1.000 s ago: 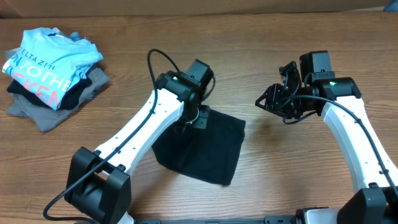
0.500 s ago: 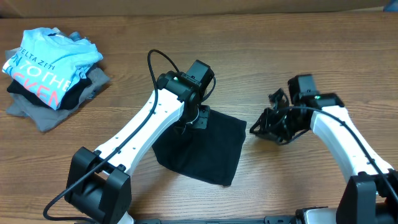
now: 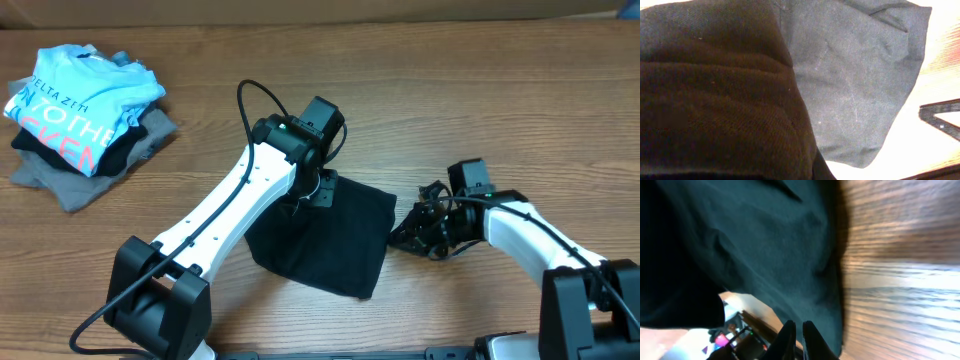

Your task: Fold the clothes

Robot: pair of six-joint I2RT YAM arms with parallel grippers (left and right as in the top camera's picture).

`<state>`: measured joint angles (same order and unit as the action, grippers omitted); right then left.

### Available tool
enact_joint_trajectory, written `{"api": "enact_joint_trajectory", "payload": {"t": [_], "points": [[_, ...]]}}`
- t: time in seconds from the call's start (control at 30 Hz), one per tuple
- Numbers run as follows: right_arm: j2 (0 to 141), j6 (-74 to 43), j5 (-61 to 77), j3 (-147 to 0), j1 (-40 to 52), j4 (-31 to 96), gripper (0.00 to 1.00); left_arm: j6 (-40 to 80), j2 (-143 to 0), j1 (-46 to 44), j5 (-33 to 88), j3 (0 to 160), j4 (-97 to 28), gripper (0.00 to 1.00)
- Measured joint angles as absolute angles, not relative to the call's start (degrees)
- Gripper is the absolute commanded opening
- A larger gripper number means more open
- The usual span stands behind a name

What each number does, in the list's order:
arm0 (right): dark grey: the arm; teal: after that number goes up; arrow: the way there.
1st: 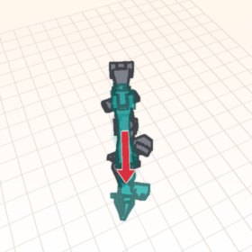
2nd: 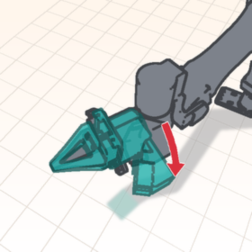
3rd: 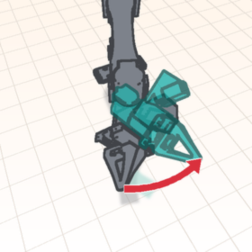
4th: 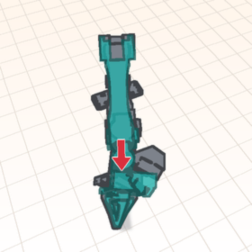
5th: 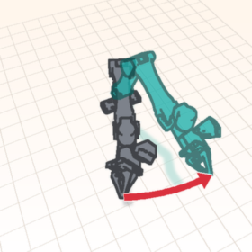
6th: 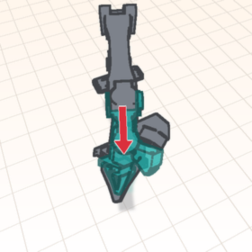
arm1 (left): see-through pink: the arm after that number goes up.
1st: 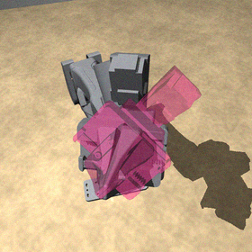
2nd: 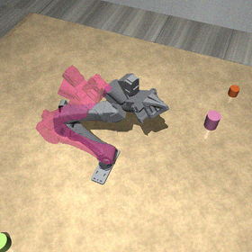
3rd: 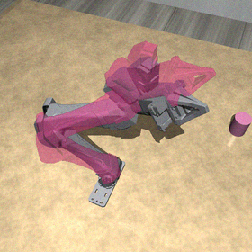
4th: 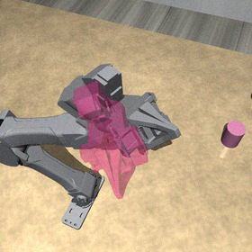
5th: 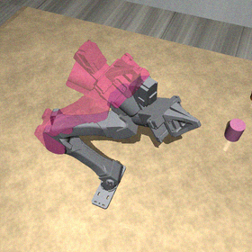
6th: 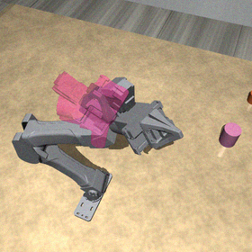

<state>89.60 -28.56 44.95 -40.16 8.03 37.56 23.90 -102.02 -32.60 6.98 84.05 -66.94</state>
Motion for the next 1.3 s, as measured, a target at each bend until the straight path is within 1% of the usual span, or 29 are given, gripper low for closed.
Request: {"api": "enact_joint_trajectory", "payload": {"t": [0.17,0.27,0.3,0.4,0.5,0.6,0.73,0.8,0.83,0.93,0.97,1.07,1.17,1.3], "points": [[89.6,-35.6,45.8,-38.3,10.1,31.8,0.1,23.9,-102.0,-32.6,7.0,84.1,-67.3,0.04],[90.0,-40.2,45.1,-37.4,11.8,30.6,0.1,23.9,-102.0,-32.6,7.0,84.1,-67.9,0.04],[90.6,-41.7,44.7,-37.0,12.2,30.5,0.13,23.9,-102.0,-32.6,7.1,84.1,-68.3,0.04],[92.7,-44.8,44.3,-36.2,12.4,30.5,0.15,23.9,-102.0,-32.6,7.8,84.7,-69.5,0.04],[94.6,-46.0,44.9,-36.2,12.4,28.9,0.14,23.9,-102.0,-32.6,8.5,86.6,-71.0,0.04],[95.7,-46.4,45.9,-36.8,12.4,27.9,0.12,23.9,-102.0,-32.9,8.9,88.6,-71.9,0.04],[96.4,-46.5,46.6,-37.4,12.4,26.9,0.12,23.9,-102.0,-34.5,9.8,89.7,-72.0,0.05],[96.6,-46.5,46.7,-37.4,12.4,26.7,0.12,23.9,-102.0,-36.0,10.3,89.7,-72.0,0.09],[96.6,-46.5,46.7,-37.4,12.4,26.6,0.12,23.9,-102.0,-36.8,10.4,89.7,-71.9,0.13],[96.6,-46.5,46.8,-37.4,12.4,26.5,0.12,23.9,-102.0,-38.9,10.4,89.7,-71.5,0.29],[96.6,-46.5,46.9,-37.4,12.4,26.6,0.12,24.1,-102.0,-39.5,10.4,89.7,-71.5,0.31],[96.7,-46.5,47.0,-37.4,12.3,26.5,0.12,24.5,-102.0,-40.5,10.4,89.7,-71.5,0.37],[96.7,-46.4,47.1,-37.4,12.3,26.5,0.12,24.8,-102.0,-40.8,10.4,89.7,-71.5,0.38],[96.7,-46.4,47.2,-37.4,12.2,26.5,0.12,25.1,-102.0,-40.8,10.3,89.8,-71.7,0.43]]}}
